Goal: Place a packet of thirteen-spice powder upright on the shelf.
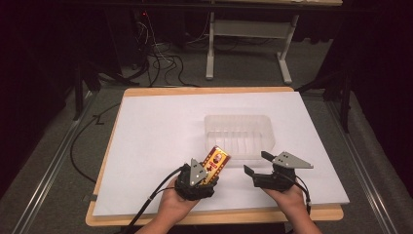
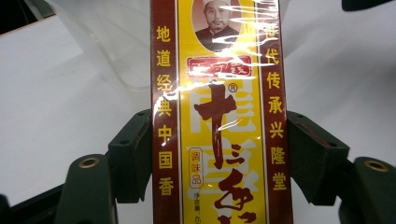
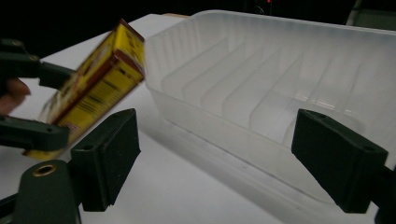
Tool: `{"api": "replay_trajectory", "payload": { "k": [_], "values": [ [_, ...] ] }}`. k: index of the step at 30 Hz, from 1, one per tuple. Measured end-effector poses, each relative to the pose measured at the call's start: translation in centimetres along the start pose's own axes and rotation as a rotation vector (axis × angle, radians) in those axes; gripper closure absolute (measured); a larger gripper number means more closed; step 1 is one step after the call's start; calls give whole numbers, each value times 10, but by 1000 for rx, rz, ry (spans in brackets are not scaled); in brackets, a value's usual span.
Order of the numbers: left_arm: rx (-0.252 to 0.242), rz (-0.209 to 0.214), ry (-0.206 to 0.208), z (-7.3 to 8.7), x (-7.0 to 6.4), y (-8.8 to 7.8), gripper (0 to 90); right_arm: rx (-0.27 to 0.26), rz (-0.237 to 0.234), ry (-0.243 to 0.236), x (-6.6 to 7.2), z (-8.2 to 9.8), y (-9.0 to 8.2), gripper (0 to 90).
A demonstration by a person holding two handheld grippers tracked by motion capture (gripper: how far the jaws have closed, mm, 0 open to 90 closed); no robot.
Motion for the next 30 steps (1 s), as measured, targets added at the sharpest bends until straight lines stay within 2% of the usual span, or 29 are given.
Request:
{"api": "replay_trajectory", "payload": {
  "k": [5, 9, 17, 23, 30],
  "values": [
    [10, 20, 15, 1, -12, 6, 323, -26, -30, 12, 5, -7, -5, 154],
    [21, 35, -2, -1, -19, 10, 322, -46, -59, 50, 7, -12, -8, 156],
    [30, 20, 25, 0, -26, 18, 323, -63, -79, 72, 12, -15, -9, 160],
    [9, 35, 42, -5, -35, 16, 323, -37, -106, 83, 21, -12, -2, 161],
    [-23, 41, 60, -11, -44, 11, 323, -11, -148, 118, 32, -8, 5, 170]
  ]
}}
Point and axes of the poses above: each handheld gripper's, and its own axes: y roughly forward along the jaws, z roughly out of its underside, x roughly to its left, the point moved 9 cm from there along y, roughly forward along the jaws, and after that the axes turned 4 degrees about -x, right-handed, at the moved point
